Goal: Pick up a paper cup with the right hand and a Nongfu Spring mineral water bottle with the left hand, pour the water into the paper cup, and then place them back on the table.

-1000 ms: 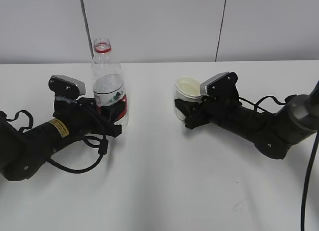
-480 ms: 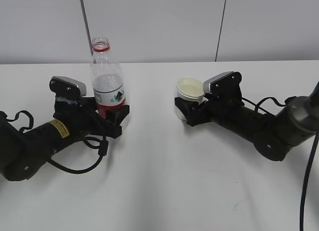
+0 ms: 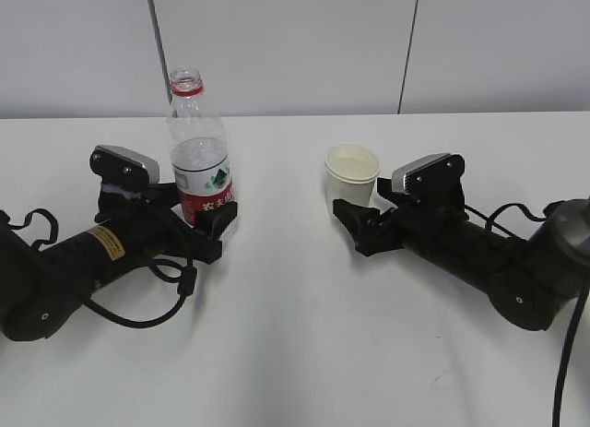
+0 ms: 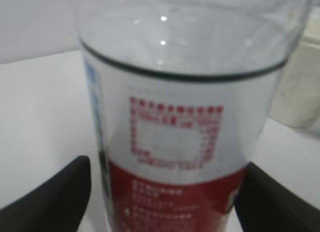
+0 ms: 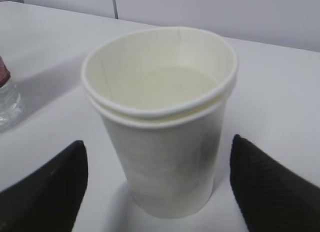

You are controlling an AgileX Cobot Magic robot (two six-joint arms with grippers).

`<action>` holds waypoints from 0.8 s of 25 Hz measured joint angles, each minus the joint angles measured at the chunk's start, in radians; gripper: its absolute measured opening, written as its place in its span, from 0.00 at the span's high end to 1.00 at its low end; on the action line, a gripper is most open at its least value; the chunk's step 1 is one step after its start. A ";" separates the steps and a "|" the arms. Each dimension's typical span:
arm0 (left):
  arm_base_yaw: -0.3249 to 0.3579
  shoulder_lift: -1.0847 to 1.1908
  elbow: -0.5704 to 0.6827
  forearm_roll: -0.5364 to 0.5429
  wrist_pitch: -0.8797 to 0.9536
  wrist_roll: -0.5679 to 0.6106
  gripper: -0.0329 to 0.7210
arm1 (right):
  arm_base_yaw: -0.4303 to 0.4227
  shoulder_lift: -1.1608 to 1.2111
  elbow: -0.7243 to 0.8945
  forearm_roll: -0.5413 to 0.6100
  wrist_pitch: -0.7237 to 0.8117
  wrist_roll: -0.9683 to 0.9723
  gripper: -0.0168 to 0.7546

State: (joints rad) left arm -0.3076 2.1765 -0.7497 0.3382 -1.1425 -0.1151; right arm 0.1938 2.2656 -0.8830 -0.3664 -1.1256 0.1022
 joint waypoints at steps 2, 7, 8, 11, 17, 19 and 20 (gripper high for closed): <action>0.000 -0.015 0.031 -0.025 0.001 0.026 0.25 | 0.000 -0.013 0.025 0.002 -0.008 0.000 0.12; 0.000 -0.056 0.111 -0.064 0.000 0.040 0.25 | 0.000 -0.020 0.085 0.005 -0.015 0.000 0.14; 0.000 -0.061 0.128 -0.068 0.000 0.040 0.25 | 0.000 -0.020 0.092 0.005 -0.015 0.000 0.14; 0.000 -0.067 0.180 -0.085 -0.001 0.048 0.25 | 0.000 -0.020 0.119 0.008 -0.015 0.000 0.15; 0.000 -0.089 0.305 -0.220 -0.001 0.122 0.25 | 0.000 -0.031 0.164 0.012 -0.015 0.000 0.17; 0.000 -0.105 0.341 -0.280 0.000 0.135 0.25 | 0.000 -0.042 0.180 0.016 -0.015 0.000 0.18; 0.000 -0.114 0.357 -0.309 0.000 0.144 0.25 | 0.000 -0.050 0.188 0.024 -0.015 0.000 0.19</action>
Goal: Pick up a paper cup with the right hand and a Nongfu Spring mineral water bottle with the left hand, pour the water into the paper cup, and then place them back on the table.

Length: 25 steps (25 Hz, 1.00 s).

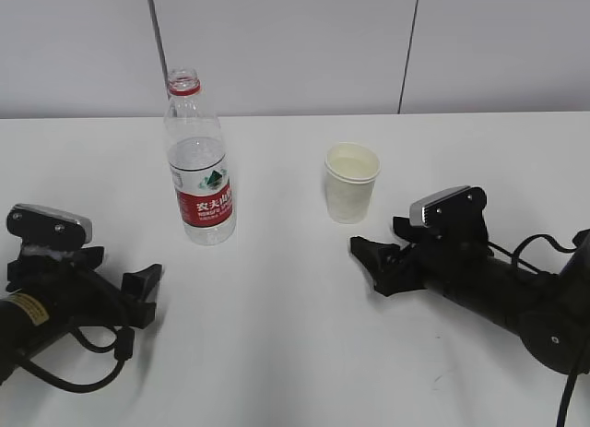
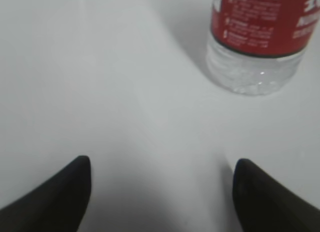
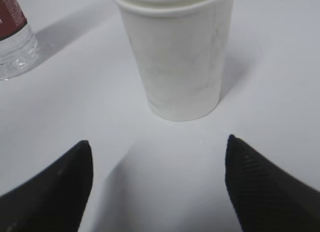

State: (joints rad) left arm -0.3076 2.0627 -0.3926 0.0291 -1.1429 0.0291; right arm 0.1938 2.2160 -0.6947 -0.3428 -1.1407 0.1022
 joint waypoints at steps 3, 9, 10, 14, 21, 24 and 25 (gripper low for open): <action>0.000 -0.020 0.028 -0.084 -0.001 0.045 0.25 | 0.000 -0.023 0.020 0.064 0.000 0.000 0.19; 0.000 -0.033 0.038 -0.193 0.000 0.063 0.25 | 0.000 -0.052 0.043 0.233 -0.002 0.000 0.21; 0.000 -0.033 0.038 -0.201 0.000 0.063 0.25 | 0.000 -0.052 0.043 0.266 -0.002 -0.002 0.21; 0.025 -0.033 0.038 -0.210 0.000 0.064 0.27 | 0.000 -0.052 0.043 0.379 -0.002 -0.032 0.21; 0.135 -0.039 0.038 -0.175 0.000 0.048 0.28 | 0.000 -0.052 0.045 0.535 -0.002 -0.059 0.21; 0.178 -0.068 0.038 -0.156 -0.002 0.039 0.28 | 0.000 -0.052 0.045 0.567 -0.002 -0.059 0.21; 0.193 -0.079 0.038 -0.148 -0.002 0.037 0.28 | -0.002 -0.052 0.045 0.571 -0.002 -0.059 0.21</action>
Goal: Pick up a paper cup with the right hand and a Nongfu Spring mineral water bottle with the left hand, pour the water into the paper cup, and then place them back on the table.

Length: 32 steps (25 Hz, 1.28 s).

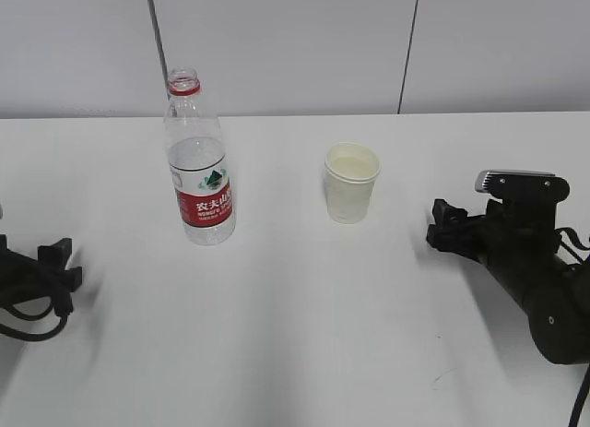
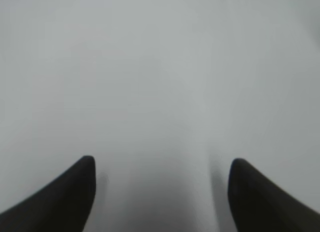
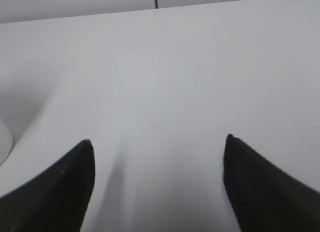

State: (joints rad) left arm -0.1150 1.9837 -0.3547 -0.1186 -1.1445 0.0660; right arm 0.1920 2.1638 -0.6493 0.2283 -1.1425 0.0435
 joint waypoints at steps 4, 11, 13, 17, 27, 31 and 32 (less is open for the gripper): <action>0.042 -0.037 0.000 0.049 0.001 -0.001 0.32 | -0.019 -0.012 0.001 0.007 0.000 0.000 0.21; 0.048 -0.066 -0.027 0.068 0.008 -0.004 0.36 | -0.070 -0.115 0.001 0.023 0.003 0.000 0.21; 0.048 -0.079 -0.034 0.069 0.036 -0.004 0.36 | -0.084 -0.153 0.001 0.027 0.033 0.002 0.21; 0.048 -0.147 -0.055 0.069 0.169 -0.004 0.36 | -0.108 -0.218 0.005 0.031 0.116 0.008 0.21; 0.050 -0.302 -0.199 0.069 0.656 -0.004 0.36 | -0.118 -0.323 0.007 0.036 0.330 0.008 0.21; 0.055 -0.349 -0.260 0.087 0.860 -0.004 0.36 | -0.118 -0.375 0.007 0.027 0.436 0.008 0.21; 0.055 -0.362 -0.277 0.100 0.908 -0.004 0.36 | -0.118 -0.394 0.007 0.019 0.468 0.008 0.21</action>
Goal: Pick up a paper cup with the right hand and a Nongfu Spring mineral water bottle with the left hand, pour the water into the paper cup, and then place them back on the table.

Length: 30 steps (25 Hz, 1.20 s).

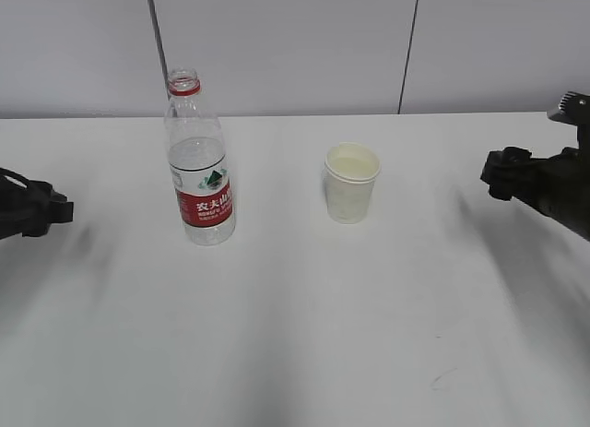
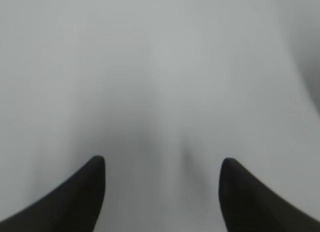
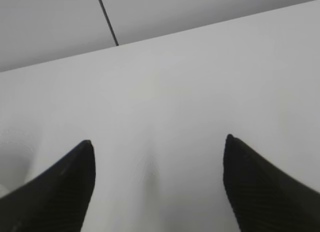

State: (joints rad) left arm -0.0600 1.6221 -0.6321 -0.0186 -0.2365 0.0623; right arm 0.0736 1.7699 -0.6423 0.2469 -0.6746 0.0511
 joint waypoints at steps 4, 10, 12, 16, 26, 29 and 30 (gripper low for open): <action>0.000 -0.037 -0.070 0.031 0.192 0.000 0.36 | 0.000 -0.073 0.000 -0.016 0.175 -0.027 0.21; 0.000 -0.064 -0.171 0.067 0.451 0.000 0.36 | 0.000 -0.169 -0.053 -0.025 0.479 -0.059 0.21; 0.000 -0.065 -0.203 0.071 0.524 0.000 0.36 | 0.000 -0.186 -0.106 -0.043 0.610 -0.083 0.21; 0.000 -0.065 -0.268 0.096 0.676 0.000 0.36 | 0.000 -0.190 -0.229 -0.090 0.905 -0.108 0.21; 0.000 -0.065 -0.447 0.123 1.048 0.000 0.36 | 0.000 -0.190 -0.482 -0.199 1.366 -0.120 0.21; 0.000 -0.065 -0.482 0.114 1.135 0.000 0.36 | 0.000 -0.190 -0.537 -0.207 1.475 -0.135 0.21; 0.000 -0.065 -0.486 0.105 1.153 0.000 0.36 | 0.000 -0.190 -0.559 -0.208 1.515 -0.142 0.21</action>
State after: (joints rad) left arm -0.0600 1.5567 -1.1179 0.0868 0.9160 0.0623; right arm 0.0736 1.5797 -1.2011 0.0385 0.8406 -0.0911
